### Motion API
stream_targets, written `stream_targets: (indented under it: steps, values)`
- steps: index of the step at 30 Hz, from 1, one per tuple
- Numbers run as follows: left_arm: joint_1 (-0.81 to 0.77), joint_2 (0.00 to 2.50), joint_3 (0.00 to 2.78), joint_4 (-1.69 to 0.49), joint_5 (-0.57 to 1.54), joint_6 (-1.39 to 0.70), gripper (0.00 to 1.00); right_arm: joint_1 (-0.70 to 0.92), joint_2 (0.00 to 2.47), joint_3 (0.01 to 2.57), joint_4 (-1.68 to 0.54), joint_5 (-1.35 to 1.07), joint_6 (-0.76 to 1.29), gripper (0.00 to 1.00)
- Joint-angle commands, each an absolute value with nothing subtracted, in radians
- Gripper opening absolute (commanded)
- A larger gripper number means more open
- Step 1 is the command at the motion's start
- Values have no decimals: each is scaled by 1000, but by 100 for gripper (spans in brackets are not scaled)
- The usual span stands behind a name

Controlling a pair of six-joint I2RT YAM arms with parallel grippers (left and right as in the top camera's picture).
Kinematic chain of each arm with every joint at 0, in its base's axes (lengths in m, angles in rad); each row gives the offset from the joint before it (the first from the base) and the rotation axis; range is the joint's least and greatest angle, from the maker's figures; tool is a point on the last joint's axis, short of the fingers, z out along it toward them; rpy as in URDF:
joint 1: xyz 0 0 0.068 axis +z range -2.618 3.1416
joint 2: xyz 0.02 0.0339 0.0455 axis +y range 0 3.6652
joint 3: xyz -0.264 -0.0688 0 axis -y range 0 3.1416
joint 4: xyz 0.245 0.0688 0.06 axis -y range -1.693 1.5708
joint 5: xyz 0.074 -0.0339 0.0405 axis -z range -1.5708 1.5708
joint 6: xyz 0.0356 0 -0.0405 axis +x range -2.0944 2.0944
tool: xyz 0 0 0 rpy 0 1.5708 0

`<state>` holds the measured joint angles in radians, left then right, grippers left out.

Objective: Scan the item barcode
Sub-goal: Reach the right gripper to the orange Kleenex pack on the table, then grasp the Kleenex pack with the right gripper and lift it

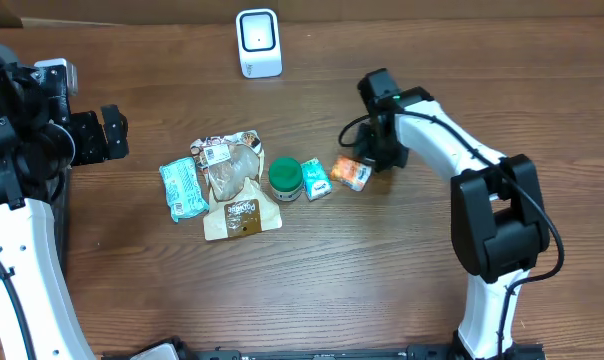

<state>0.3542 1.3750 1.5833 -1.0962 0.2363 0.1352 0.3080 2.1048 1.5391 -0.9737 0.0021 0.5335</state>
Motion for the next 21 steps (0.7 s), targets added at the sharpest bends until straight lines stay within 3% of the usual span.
stream_targets:
  steps: [1, 5, 12, 21]
  values:
    - [354, 1375, 1592, -1096, 249, 157, 100, 267, 2098, 1567, -1026, -100, 461, 15]
    - [354, 1375, 1592, -1096, 249, 157, 100, 254, 2098, 1567, -1078, -276, 268, 15]
    - [354, 1375, 1592, -1096, 249, 157, 100, 254, 2098, 1567, -1094, -397, 121, 15]
    - [354, 1375, 1592, -1096, 249, 157, 99, 240, 2066, 1567, -1104, -398, 99, 14]
